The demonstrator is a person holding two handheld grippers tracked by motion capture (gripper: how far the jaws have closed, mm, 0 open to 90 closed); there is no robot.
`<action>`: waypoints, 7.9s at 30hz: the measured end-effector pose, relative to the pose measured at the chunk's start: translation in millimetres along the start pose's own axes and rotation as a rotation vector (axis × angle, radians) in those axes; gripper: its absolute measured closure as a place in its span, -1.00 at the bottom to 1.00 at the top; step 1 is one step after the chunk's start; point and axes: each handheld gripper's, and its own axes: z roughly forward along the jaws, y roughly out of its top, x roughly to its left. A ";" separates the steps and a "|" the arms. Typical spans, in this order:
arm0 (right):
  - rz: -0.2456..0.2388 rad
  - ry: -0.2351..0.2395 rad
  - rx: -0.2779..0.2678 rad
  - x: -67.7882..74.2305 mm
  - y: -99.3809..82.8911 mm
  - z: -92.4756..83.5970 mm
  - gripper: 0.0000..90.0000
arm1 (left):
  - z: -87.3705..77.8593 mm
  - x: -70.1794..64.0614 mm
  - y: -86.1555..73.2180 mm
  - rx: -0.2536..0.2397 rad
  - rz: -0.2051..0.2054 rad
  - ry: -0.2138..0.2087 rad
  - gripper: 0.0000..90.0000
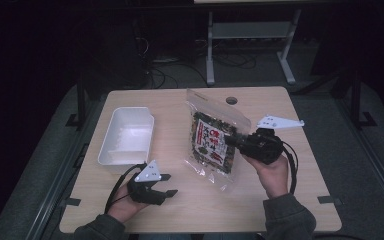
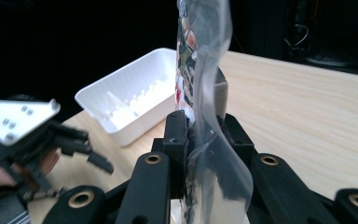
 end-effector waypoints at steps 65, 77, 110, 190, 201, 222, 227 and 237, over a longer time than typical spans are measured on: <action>-0.021 -0.068 -0.086 88.7 101.7 215.7 0.67 | -46.4 6.5 -44.9 0.030 -0.024 0.080 -0.30; -0.017 -0.128 -0.073 91.2 91.9 249.3 0.67 | -47.5 8.1 -45.1 0.011 -0.037 0.067 -0.30; -0.050 -0.172 0.020 97.5 52.6 280.7 0.61 | -45.1 8.0 -46.8 0.020 -0.034 0.054 -0.30; -0.013 0.108 0.146 32.0 27.0 188.4 -0.39 | -42.8 11.8 -49.3 0.044 -0.040 0.076 -0.32; -0.012 0.119 0.162 20.9 18.9 167.0 -0.42 | -42.1 12.2 -49.4 0.045 -0.040 0.072 -0.33; 0.018 0.087 0.178 -3.8 -5.7 128.2 -0.45 | -40.0 13.2 -49.1 0.043 -0.049 0.073 -0.34; 0.032 0.083 0.180 -9.6 -11.5 118.0 -0.47 | -39.4 13.7 -48.8 0.044 -0.051 0.075 -0.35; 0.039 0.067 0.197 -19.0 -22.7 96.9 -0.47 | -38.0 13.7 -48.3 0.045 -0.056 0.075 -0.38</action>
